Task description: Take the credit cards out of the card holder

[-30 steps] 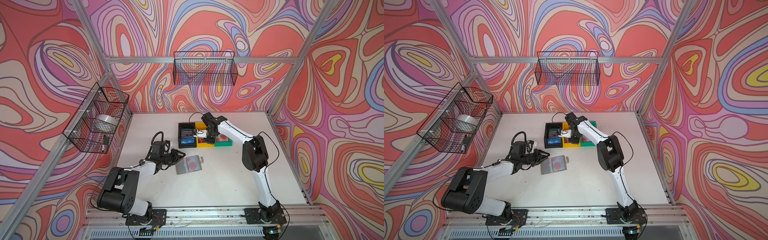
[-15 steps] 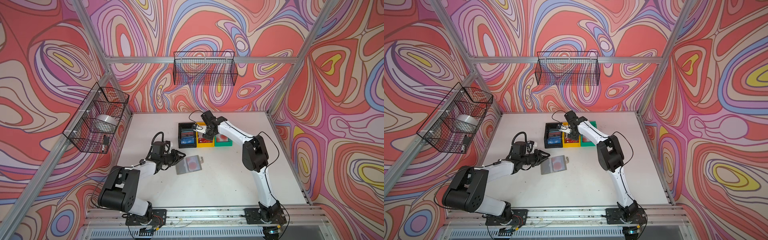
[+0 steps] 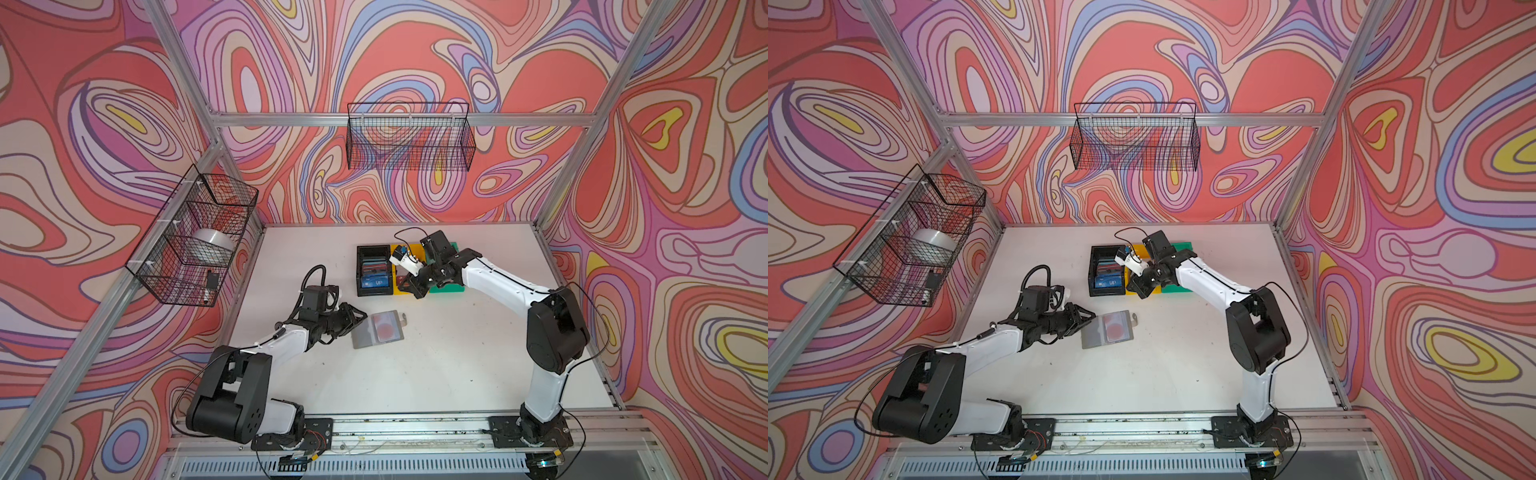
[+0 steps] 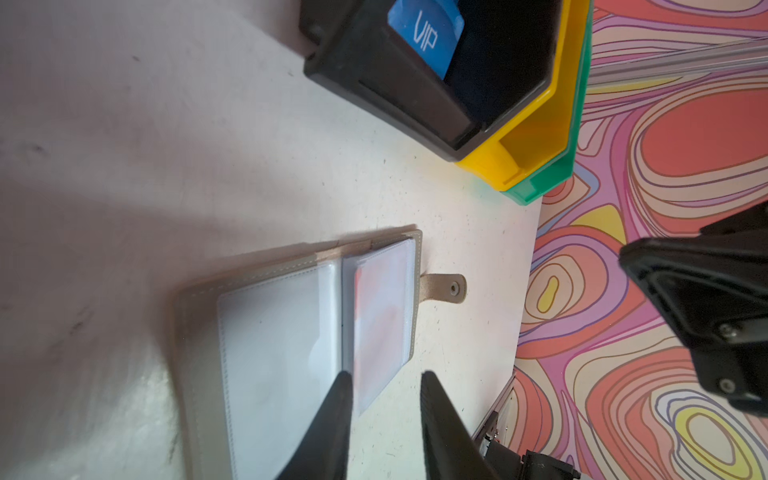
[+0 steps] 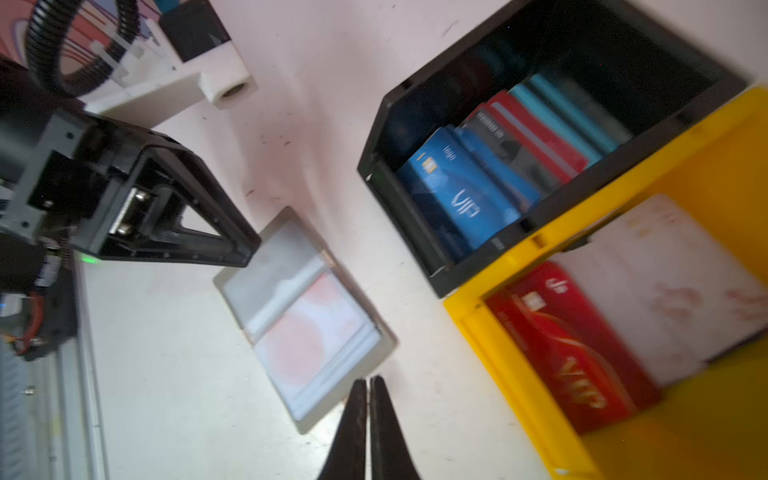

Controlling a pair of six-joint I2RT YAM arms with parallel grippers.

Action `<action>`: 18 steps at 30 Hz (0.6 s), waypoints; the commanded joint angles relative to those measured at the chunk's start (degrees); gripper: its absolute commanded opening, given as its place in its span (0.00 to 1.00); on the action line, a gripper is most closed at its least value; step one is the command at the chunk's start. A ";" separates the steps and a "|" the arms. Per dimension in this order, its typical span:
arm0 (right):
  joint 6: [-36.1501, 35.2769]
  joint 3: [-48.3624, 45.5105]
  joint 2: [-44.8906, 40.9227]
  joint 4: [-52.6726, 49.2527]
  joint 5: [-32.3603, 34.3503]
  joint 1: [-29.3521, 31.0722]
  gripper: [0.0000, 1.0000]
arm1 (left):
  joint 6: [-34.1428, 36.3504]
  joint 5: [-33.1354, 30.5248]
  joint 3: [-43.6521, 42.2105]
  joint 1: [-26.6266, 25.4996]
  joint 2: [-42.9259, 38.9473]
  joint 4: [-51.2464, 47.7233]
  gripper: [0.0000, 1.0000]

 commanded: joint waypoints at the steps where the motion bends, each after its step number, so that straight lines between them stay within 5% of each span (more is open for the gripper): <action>1: 6.10 -1.86 3.75 1.08 -7.87 1.60 0.04 | 2.42 -1.44 -1.93 0.41 -0.97 -6.41 0.30; 7: 4.89 -1.51 7.77 -0.68 -5.50 2.16 0.01 | 5.00 -5.90 -1.08 0.42 -3.62 -14.75 0.26; 18: 3.61 -2.61 11.88 -0.76 -6.32 2.20 0.00 | 4.60 -7.95 -2.21 0.39 -3.49 -14.96 0.26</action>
